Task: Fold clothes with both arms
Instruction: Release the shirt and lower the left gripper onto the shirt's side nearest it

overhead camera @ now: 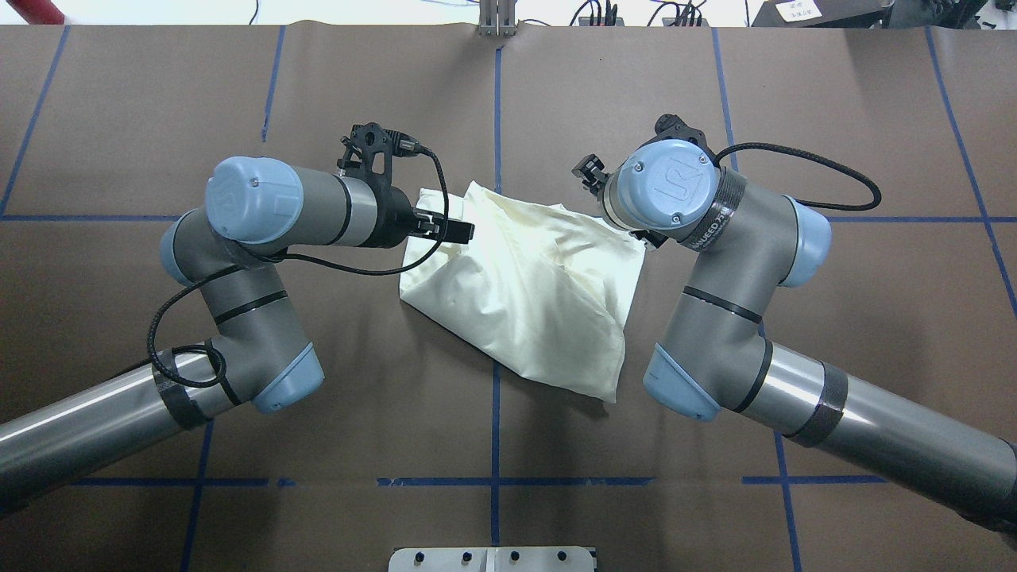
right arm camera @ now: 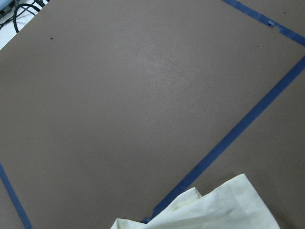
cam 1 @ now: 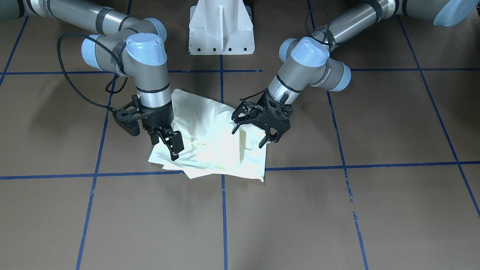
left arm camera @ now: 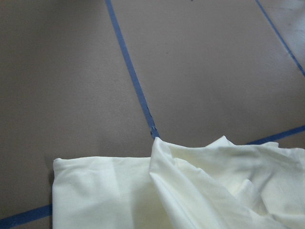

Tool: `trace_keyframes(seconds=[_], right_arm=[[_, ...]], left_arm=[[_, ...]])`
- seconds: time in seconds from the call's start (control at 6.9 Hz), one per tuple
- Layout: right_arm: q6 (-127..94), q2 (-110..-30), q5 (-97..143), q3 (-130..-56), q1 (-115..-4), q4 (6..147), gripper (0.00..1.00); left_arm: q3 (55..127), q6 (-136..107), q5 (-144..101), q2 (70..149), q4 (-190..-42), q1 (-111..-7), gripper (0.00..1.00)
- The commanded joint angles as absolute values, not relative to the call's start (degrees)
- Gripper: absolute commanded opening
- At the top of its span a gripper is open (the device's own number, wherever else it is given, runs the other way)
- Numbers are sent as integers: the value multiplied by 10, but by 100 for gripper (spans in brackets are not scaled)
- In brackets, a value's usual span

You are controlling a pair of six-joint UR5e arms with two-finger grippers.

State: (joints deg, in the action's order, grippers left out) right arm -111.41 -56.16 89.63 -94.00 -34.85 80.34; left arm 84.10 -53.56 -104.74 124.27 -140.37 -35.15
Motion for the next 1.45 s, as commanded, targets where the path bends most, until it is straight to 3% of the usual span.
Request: trace_keyframes(seconds=[0.0, 0.87, 1.3], right_arm=[[-1114, -562, 897, -940, -349, 803, 100], [-1114, -564, 896, -941, -349, 803, 100], [-1114, -566, 896, -941, -350, 803, 100]], left_arm=[[839, -374, -1087, 1234, -1442, -354, 100], [772, -247, -1142, 1238, -1506, -350, 100], [773, -248, -1153, 1237, -1509, -340, 100]])
